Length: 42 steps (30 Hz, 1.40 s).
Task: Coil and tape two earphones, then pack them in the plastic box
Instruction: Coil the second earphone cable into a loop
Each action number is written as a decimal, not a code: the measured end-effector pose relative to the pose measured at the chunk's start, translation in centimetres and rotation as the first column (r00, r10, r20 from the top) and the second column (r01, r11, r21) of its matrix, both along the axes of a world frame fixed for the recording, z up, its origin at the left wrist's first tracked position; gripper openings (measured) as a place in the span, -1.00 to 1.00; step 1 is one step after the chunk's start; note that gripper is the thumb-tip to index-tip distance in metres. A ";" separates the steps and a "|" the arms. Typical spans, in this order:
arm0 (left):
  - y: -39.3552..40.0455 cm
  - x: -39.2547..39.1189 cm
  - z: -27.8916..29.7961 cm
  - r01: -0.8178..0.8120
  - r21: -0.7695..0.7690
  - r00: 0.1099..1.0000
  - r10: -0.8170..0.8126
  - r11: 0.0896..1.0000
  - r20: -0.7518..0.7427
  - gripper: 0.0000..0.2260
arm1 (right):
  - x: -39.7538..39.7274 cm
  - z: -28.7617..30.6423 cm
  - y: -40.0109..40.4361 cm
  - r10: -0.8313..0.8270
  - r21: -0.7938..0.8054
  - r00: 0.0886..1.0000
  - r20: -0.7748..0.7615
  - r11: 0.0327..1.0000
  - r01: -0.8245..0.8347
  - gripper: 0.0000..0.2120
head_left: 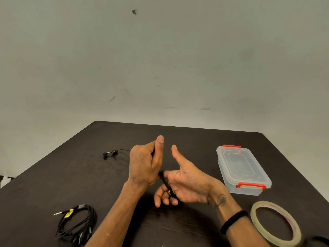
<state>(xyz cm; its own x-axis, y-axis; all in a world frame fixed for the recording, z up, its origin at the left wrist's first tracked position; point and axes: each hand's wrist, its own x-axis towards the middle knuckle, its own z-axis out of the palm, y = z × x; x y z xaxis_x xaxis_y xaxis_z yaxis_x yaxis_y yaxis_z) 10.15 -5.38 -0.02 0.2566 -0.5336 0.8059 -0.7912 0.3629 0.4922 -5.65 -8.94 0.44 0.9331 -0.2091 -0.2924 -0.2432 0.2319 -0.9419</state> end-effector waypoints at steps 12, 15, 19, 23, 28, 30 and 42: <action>-0.2 -1.3 0.2 0.111 0.022 0.931 -0.096 0.994 -0.353 -0.40 | -0.8 2.1 0.9 0.105 0.203 0.941 0.322 0.963 -0.177 0.21; -0.2 -2.3 -0.2 0.206 0.142 0.895 -0.128 0.968 -0.427 -0.39 | -0.9 2.2 0.7 -0.013 0.295 0.889 0.458 0.945 -0.138 0.19; -0.3 -3.1 -1.3 0.379 0.262 0.853 -0.225 0.888 -0.470 -0.52 | -1.3 2.1 -0.2 -0.168 0.394 0.798 0.579 0.914 -0.093 0.15; -0.8 -2.9 -2.3 0.232 0.307 0.953 -0.152 0.923 -0.263 -0.77 | -1.6 2.0 -0.8 -0.310 0.475 0.718 0.623 0.879 -0.032 0.12; -1.0 -3.5 -2.2 0.122 0.389 0.991 -0.136 0.913 0.007 -0.67 | -2.0 2.5 -0.9 -0.519 0.562 0.576 0.632 0.819 0.121 0.10; -1.0 -3.6 -2.0 0.058 0.416 0.986 -0.118 0.907 0.120 -0.60 | -2.3 2.9 -0.8 -0.592 0.581 0.502 0.631 0.789 0.199 0.10; 0.8 -3.5 0.2 0.010 0.296 0.975 -0.074 0.955 0.208 -0.33 | -2.6 2.5 -1.5 -0.746 0.570 0.301 0.594 0.654 0.498 0.05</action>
<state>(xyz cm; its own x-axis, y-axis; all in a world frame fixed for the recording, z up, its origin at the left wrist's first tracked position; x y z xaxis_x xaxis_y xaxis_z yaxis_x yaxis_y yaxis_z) 6.67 -4.61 0.19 0.0670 -0.7601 0.6463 -0.8769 0.2641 0.4015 -8.26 -10.48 2.92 0.4143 -0.8695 0.2688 0.8086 0.2161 -0.5472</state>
